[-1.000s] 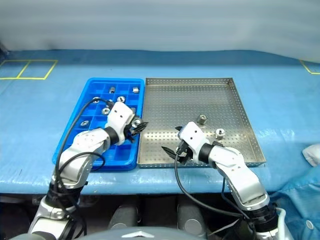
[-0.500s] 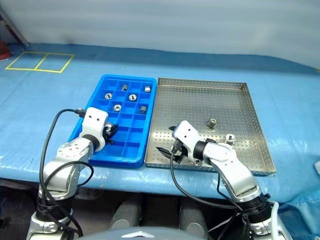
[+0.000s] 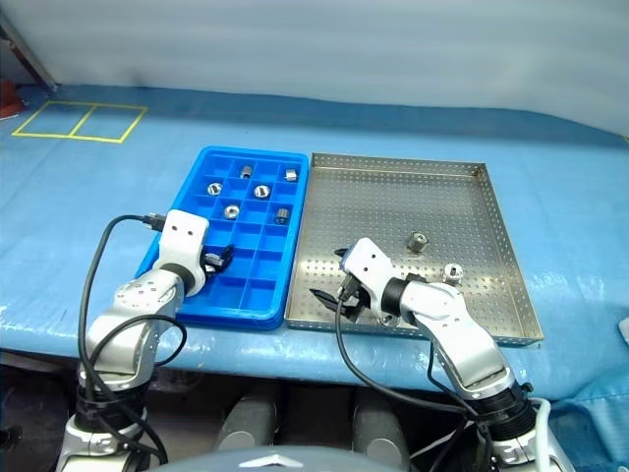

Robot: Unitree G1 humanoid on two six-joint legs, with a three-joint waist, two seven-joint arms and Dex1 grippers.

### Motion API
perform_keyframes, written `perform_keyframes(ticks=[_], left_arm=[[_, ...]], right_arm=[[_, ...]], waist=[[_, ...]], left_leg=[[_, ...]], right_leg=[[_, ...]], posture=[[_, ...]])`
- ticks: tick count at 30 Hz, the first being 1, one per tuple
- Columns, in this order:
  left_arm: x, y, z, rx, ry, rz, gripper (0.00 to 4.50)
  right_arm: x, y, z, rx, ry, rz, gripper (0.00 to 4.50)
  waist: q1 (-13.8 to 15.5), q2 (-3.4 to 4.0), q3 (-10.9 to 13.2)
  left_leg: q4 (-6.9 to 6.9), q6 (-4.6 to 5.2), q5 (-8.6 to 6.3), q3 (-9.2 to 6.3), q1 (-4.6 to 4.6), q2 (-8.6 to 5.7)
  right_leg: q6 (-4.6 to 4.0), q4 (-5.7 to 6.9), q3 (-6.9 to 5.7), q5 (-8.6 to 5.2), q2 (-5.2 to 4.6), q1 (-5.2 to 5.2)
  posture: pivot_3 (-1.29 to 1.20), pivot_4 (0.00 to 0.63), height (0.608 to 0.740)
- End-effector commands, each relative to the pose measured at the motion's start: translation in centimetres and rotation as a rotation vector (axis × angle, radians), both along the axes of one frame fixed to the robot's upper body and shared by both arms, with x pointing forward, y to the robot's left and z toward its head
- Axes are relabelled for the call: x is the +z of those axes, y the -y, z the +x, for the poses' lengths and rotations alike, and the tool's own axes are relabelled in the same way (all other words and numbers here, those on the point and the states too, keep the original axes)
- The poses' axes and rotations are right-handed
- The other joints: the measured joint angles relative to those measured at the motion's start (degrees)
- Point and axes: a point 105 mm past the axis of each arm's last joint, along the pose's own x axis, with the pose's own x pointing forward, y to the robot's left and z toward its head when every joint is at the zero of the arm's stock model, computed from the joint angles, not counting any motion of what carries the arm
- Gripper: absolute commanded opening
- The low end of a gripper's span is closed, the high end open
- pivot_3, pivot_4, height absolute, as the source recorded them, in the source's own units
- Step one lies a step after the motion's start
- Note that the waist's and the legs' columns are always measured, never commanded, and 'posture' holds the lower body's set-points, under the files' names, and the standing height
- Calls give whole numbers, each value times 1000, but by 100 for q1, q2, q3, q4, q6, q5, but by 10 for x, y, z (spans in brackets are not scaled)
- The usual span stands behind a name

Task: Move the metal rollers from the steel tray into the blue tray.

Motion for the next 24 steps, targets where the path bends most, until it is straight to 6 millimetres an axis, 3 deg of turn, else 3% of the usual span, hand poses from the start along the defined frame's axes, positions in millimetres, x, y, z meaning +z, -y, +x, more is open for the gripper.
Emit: perform_keyframes(ticks=[1,6,12,17,24], left_arm=[[20,9,5,-53,97,-25,3599],[40,55,-3,-333,195,-152,3599],[45,92,-24,-628,208,-202,3599],[37,106,-39,-802,153,-206,3599],[35,119,-41,-900,139,-233,3599]], right_arm=[[11,7,3,-36,56,11,4500],[11,25,10,-133,70,-18,4500],[14,52,28,-322,95,-29,4500],[10,68,40,-451,77,-33,4500],[2,103,68,-756,55,1,4500]], waist=[[-5,0,0],[3,0,0],[-42,0,0],[-72,1,0],[-117,2,-1]], left_leg=[[-1,0,0,0,0,0],[-1,-1,0,2,-2,0],[-2,0,0,3,-2,0],[-3,0,0,5,-2,0],[-1,0,0,5,-3,0]], right_leg=[[0,0,0,0,0,0],[0,-2,0,0,-2,-1],[-2,-2,1,-1,-2,-3],[-2,-1,2,-1,-2,-4],[-2,-1,3,-1,-1,-4]], posture=[[170,150,740],[161,150,740],[144,150,740],[136,150,740],[126,150,740]])
